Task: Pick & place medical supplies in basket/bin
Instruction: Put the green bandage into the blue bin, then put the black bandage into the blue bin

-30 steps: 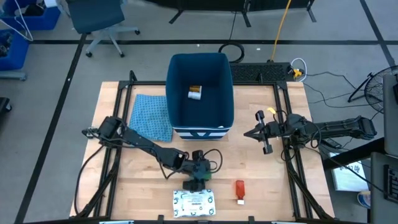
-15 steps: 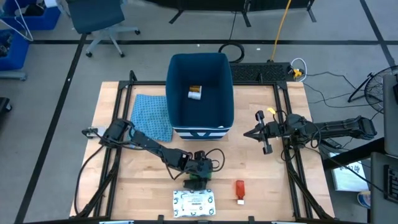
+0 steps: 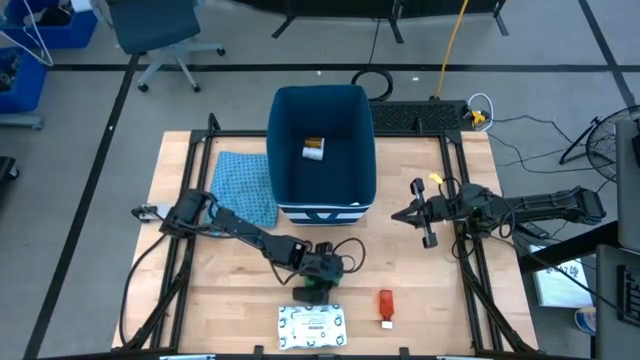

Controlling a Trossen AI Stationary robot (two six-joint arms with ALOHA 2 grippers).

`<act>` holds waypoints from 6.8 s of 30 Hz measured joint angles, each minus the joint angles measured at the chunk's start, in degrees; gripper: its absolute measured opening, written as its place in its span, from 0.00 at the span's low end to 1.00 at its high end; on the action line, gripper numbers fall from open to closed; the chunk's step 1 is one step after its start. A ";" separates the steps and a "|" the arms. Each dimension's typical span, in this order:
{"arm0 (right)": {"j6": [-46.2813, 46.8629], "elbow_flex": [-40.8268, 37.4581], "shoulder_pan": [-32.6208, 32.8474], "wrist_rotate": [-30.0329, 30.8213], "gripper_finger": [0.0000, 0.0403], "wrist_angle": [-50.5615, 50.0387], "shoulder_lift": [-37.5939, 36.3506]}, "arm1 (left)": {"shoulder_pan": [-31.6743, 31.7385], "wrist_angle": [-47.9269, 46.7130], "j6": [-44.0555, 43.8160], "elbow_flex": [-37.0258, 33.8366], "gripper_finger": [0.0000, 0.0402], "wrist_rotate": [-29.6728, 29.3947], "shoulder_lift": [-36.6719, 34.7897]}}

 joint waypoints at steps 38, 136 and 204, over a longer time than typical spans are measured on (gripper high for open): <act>4.61 -3.88 0.00 -0.20 0.00 5.39 0.03 | 1.04 -14.78 23.76 -15.54 0.25 -15.28 -65.46; 0.72 -3.88 0.02 -0.22 0.00 2.12 0.13 | 35.12 -38.70 19.90 33.81 0.84 1.51 4.73; 3.51 -3.68 0.14 1.65 0.00 10.38 0.83 | 8.07 27.23 23.67 -73.18 0.06 -14.41 -96.65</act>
